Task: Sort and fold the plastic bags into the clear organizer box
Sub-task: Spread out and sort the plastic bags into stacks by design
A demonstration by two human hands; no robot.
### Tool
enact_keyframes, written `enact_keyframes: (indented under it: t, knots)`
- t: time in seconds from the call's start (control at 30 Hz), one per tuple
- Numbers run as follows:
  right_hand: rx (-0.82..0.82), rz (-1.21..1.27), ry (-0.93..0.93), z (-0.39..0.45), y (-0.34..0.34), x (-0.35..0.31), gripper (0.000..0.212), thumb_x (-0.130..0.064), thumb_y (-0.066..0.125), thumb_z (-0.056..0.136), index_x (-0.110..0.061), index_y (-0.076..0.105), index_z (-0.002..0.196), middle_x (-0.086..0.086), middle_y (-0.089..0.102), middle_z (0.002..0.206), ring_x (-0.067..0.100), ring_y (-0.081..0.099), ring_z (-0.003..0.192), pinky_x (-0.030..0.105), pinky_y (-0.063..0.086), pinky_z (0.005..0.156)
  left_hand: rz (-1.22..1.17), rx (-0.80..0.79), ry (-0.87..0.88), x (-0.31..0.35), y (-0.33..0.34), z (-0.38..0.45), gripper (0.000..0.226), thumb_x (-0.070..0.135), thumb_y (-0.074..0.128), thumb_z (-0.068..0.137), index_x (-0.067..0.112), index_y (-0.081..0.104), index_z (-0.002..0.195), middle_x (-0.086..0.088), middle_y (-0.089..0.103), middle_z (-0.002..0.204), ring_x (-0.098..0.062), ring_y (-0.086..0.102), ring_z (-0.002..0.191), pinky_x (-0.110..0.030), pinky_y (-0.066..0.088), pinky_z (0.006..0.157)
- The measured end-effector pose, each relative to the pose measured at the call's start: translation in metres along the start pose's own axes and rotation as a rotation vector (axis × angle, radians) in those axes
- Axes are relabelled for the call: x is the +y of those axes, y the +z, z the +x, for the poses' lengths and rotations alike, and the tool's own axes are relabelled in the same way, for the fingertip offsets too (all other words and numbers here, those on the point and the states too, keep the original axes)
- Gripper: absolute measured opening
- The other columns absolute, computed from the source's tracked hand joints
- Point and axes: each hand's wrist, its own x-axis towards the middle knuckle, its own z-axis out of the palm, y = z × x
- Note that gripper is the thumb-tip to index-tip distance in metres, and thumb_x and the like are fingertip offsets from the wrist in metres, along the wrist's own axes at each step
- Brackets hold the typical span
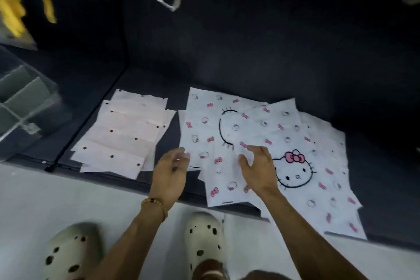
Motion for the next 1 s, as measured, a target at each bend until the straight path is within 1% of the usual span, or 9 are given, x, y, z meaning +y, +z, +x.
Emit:
enact_keyframes:
  t: [0.1,0.23,0.43,0.53,0.6,0.67,0.8,0.87,1.0]
  knots:
    - [-0.038,-0.11,0.158,-0.012,-0.04,0.065,0.059,-0.037,0.062,0.089,-0.011,0.044,0.14,0.008,0.044,0.143,0.026,0.039,0.132,0.034,0.036,0.104,-0.125,-0.127,-0.125,0.003,0.054,-0.023,0.02,0.015,0.054,0.094,0.012,0.065,0.111,-0.003,0.061,0.108,-0.019,0.06,0.1,-0.035,0.049,0.094]
    - [-0.245,-0.197,0.148,-0.021,-0.055,0.112,0.081,-0.054,0.066,0.081,-0.024,0.031,0.148,-0.001,0.023,0.156,0.02,0.017,0.142,0.038,0.027,0.111,-0.107,-0.236,-0.204,0.001,0.098,-0.037,0.02,0.017,0.054,0.094,0.013,0.064,0.111,-0.002,0.063,0.105,-0.024,0.061,0.105,-0.043,0.047,0.098]
    - [-0.01,-0.216,-0.016,-0.012,-0.038,0.118,0.027,-0.031,0.064,0.089,-0.014,0.072,0.108,0.007,0.058,0.121,0.028,0.047,0.112,0.033,0.041,0.092,-0.042,-0.251,-0.249,-0.004,0.12,-0.031,0.014,0.022,0.054,0.094,0.017,0.063,0.103,-0.005,0.066,0.102,-0.022,0.063,0.101,-0.039,0.05,0.093]
    - [0.023,-0.102,-0.067,-0.009,-0.037,0.108,0.022,-0.017,0.058,0.093,-0.001,0.07,0.086,0.013,0.062,0.1,0.029,0.052,0.095,0.036,0.047,0.083,-0.078,-0.254,-0.282,0.0,0.126,-0.023,0.013,0.027,0.056,0.093,0.016,0.064,0.093,-0.009,0.066,0.107,-0.018,0.065,0.094,-0.035,0.052,0.086]
    - [-0.029,0.047,-0.149,-0.013,-0.039,0.096,0.02,-0.016,0.059,0.094,-0.002,0.072,0.09,0.01,0.065,0.102,0.028,0.056,0.096,0.036,0.048,0.082,-0.113,-0.256,-0.323,0.005,0.128,-0.017,0.031,0.039,0.061,0.088,0.008,0.063,0.088,-0.013,0.067,0.103,-0.022,0.066,0.094,-0.037,0.053,0.087]
    - [-0.111,0.145,-0.282,-0.023,-0.039,0.081,0.019,-0.016,0.059,0.094,-0.004,0.074,0.098,0.007,0.067,0.105,0.024,0.06,0.096,0.034,0.048,0.084,-0.203,-0.204,-0.381,0.012,0.13,-0.011,0.049,0.046,0.069,0.08,0.0,0.063,0.095,-0.018,0.07,0.095,-0.028,0.068,0.09,-0.041,0.056,0.083]
    - [-0.27,0.198,-0.431,-0.046,-0.022,0.052,0.023,-0.023,0.055,0.096,-0.009,0.073,0.102,0.005,0.068,0.104,0.018,0.061,0.092,0.025,0.045,0.079,-0.253,0.095,-0.362,0.022,0.115,-0.007,0.011,0.011,0.071,0.081,0.014,0.061,0.08,-0.007,0.069,0.082,-0.023,0.067,0.068,-0.03,0.054,0.054]
    - [-0.34,0.211,-0.4,-0.049,-0.017,0.043,0.029,-0.031,0.051,0.097,-0.011,0.072,0.098,0.006,0.068,0.097,0.019,0.06,0.088,0.029,0.048,0.079,-0.144,0.156,-0.266,0.02,0.093,-0.005,0.014,0.0,0.066,0.081,0.013,0.062,0.078,-0.006,0.068,0.084,-0.025,0.066,0.078,-0.033,0.056,0.064]
    - [-0.177,0.135,-0.258,-0.03,-0.018,0.042,0.024,-0.025,0.051,0.097,-0.011,0.068,0.106,0.009,0.066,0.102,0.023,0.057,0.099,0.037,0.048,0.086,-0.067,0.241,-0.199,0.011,0.034,-0.003,0.021,-0.002,0.066,0.081,0.015,0.065,0.092,-0.001,0.065,0.085,-0.018,0.061,0.075,-0.018,0.052,0.055]
